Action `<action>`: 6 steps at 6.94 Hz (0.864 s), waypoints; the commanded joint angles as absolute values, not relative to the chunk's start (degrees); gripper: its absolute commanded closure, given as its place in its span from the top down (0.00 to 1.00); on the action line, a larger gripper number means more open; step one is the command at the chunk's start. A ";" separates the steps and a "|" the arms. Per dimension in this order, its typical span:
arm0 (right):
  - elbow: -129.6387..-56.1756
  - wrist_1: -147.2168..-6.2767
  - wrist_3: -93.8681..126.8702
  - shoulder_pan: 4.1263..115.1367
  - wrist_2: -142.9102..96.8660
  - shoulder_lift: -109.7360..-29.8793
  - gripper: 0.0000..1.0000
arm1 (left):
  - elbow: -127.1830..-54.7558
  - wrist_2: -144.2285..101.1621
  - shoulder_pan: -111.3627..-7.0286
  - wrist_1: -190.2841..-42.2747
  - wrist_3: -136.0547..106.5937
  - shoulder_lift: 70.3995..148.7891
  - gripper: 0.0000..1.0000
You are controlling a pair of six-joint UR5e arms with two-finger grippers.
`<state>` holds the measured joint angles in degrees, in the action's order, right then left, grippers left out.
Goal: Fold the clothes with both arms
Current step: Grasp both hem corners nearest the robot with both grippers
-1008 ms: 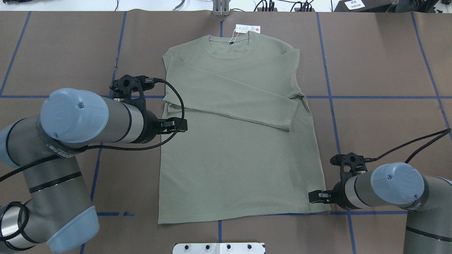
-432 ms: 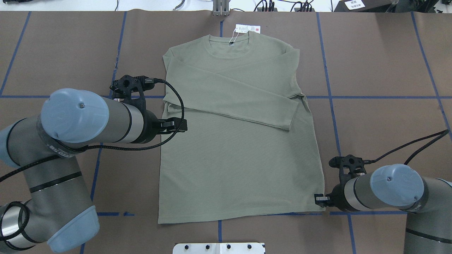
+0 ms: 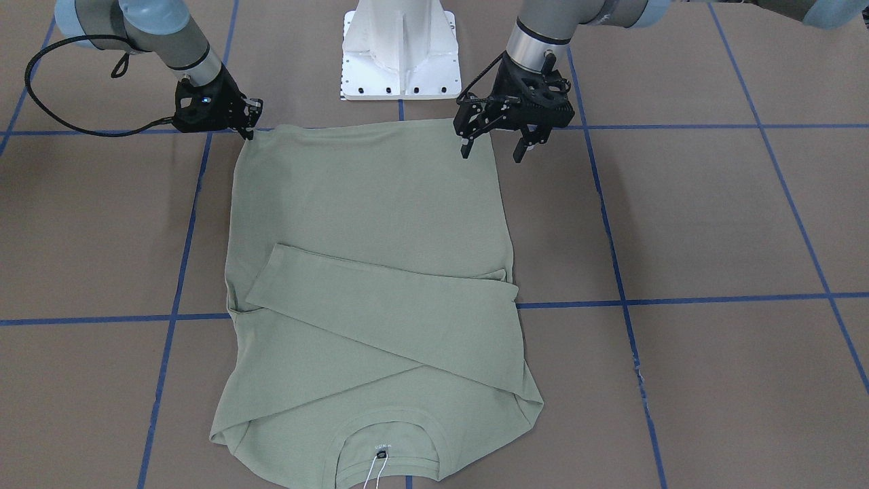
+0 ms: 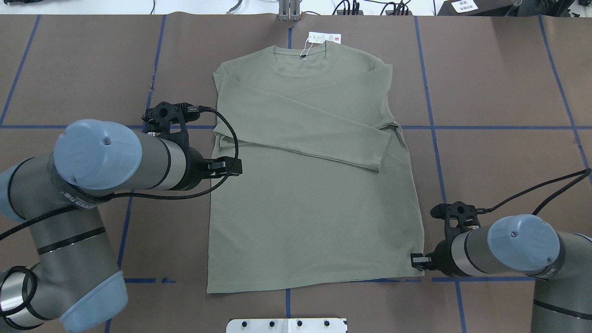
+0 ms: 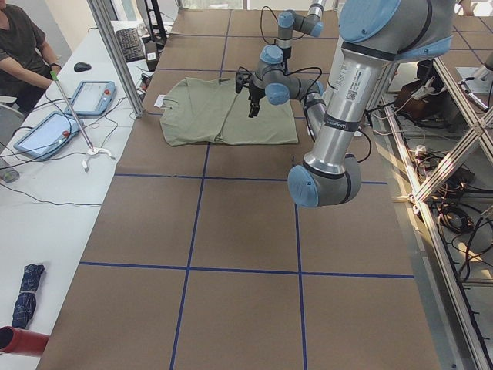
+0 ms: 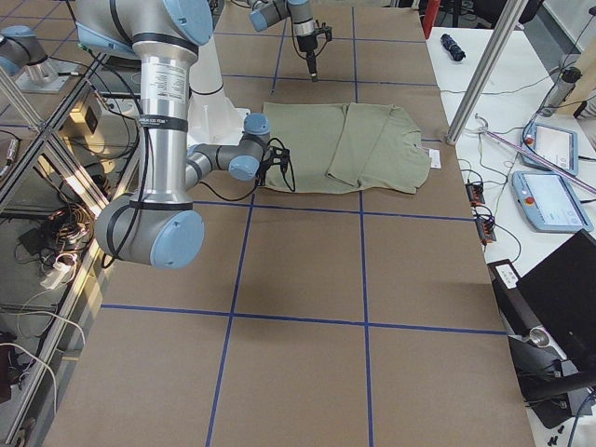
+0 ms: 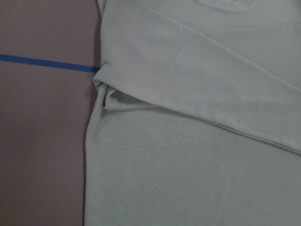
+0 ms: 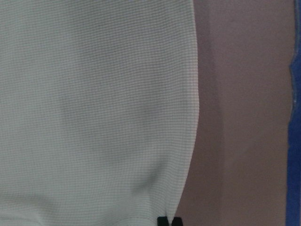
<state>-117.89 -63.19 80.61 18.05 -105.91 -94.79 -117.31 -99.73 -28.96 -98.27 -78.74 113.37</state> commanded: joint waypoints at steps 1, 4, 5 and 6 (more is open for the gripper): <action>-119.96 -63.11 80.68 18.37 -105.91 -95.01 0.00 | -118.47 -100.11 -23.08 -104.11 -88.10 106.91 1.00; -121.11 -62.67 80.68 19.07 -105.73 -94.92 0.00 | -119.36 -94.33 -10.76 -104.15 -98.85 104.41 0.98; -121.20 -62.75 80.68 19.07 -105.73 -94.92 0.00 | -119.01 -93.87 -8.46 -103.89 -101.23 104.33 0.98; -120.94 -62.67 80.68 19.07 -105.91 -95.01 0.00 | -117.26 -91.87 -7.13 -103.71 -101.60 104.50 0.96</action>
<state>-121.02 -62.75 80.68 19.02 -105.77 -94.94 -118.76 -93.92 -9.48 -103.92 -100.06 104.45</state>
